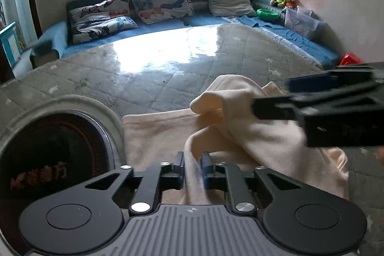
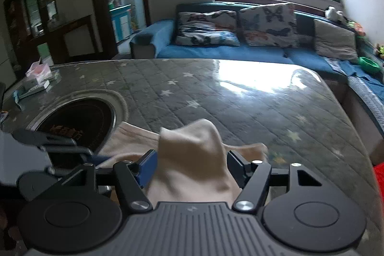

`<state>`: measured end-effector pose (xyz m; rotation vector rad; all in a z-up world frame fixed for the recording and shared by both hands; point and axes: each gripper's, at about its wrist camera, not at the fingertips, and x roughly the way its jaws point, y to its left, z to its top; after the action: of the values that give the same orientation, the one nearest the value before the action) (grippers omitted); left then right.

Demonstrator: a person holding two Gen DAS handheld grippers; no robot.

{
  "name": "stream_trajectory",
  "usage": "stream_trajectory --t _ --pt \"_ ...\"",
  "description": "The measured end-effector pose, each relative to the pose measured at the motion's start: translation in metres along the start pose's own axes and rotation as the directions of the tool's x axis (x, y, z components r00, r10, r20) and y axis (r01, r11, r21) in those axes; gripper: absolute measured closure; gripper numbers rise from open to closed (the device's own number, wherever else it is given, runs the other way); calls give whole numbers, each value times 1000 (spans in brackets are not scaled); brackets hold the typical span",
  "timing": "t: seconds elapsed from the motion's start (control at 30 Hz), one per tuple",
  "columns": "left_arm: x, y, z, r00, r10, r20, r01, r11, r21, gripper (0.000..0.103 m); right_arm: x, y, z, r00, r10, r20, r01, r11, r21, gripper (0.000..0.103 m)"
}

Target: Fold clothes

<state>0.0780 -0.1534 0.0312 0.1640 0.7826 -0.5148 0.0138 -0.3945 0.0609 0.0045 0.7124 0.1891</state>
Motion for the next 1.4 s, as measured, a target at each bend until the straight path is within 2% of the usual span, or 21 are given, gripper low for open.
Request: stream_trajectory --t 0.1,0.23,0.37,0.4,0.47,0.63,0.7,0.73,0.8,0.9,1.03,1.2,1.33,1.4 --pt "-2 1 -3 1000 -7 11 7 1000 -4 90 14 7 7 1000 25 -10 -25 999 -20 47" --pt "-1 2 -4 1000 -15 15 16 1000 -4 90 39 22 14 999 33 -38 -36 997 -71 49" --pt "-1 3 -1 1000 -16 18 16 1000 -5 85 50 26 12 998 -31 -55 24 992 -121 79" --pt "-1 4 0 1000 -14 19 15 1000 -5 74 49 23 10 998 -38 -55 32 993 -116 90" --pt "-2 3 3 999 -7 32 7 1000 -2 58 41 16 8 998 -49 -43 45 994 -99 98" --pt "6 0 13 999 -43 32 42 999 16 61 8 -8 1 995 -91 26 92 995 -41 99" --pt "12 0 13 998 -51 20 51 999 19 87 -12 -20 -4 992 -118 55 118 993 -11 99" --pt "12 0 12 999 -50 18 50 999 12 88 -22 -26 -8 989 -130 67 130 991 6 99" --pt "10 2 10 999 -37 25 37 999 -6 98 -38 -37 -14 985 -153 81 150 988 37 99" --pt "-2 8 7 998 -23 52 25 998 -52 99 -65 -52 -26 973 -204 111 196 977 80 100" --pt "-43 20 1 990 37 133 -26 996 -81 100 -91 -71 -44 953 -272 130 255 958 131 100" --pt "-115 47 -25 959 161 235 -113 973 -203 100 -129 -101 -80 920 -368 139 327 911 250 100" --pt "-154 75 -67 943 270 193 -196 922 -334 100 -150 -122 -117 888 -450 95 400 858 322 99" --pt "-163 86 -89 943 295 153 -220 900 -375 100 -155 -133 -138 877 -478 47 432 827 360 99"
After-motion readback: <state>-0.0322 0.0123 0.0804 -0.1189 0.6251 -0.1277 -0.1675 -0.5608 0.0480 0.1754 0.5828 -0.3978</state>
